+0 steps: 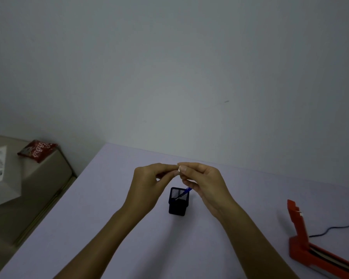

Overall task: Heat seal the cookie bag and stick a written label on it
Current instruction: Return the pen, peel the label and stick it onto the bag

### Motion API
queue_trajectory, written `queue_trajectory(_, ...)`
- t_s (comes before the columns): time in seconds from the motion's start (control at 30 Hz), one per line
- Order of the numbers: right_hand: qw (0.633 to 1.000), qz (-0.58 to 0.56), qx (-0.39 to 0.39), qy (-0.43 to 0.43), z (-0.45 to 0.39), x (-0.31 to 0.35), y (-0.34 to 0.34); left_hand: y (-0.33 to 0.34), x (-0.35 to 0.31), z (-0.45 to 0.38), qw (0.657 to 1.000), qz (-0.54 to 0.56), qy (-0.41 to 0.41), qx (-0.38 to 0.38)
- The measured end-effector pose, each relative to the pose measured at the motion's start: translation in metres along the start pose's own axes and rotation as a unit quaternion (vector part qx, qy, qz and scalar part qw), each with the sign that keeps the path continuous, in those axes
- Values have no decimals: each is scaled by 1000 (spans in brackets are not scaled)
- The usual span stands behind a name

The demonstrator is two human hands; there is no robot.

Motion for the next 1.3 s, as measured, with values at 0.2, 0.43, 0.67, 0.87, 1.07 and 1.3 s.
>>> queue_trajectory(0.2,1000,-1,5,-1,0,1,-1,3,2,2,1000,10,-24,0)
queue_trajectory(0.43,1000,8,-2,1,1,2,-2,5,2,1,1000,-11,-19,12)
queue_trajectory(0.67,1000,8,0,3,2,2,-2,6,6,2,999,8,-40,10)
queue_trajectory(0.87,1000,3,0,4,3,2,-2,6,6,3,998,42,-56,9)
queue_trajectory(1.07,1000,24,-17,-3,3,5,-2,6,-1,3,998,46,-43,-4)
queue_trajectory(1.3,995,70,-73,-24,5,6,0,8,1,3,999,-20,-23,-22)
Point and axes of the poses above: each hand's wrist, its own z-axis away from the middle knuckle, its own y-axis out of the palm, x = y × z, the point moved 5 cm from there along -z, towards the middle knuckle, and after that the axes turned 8 degrees about x, right-handed, at the moved point
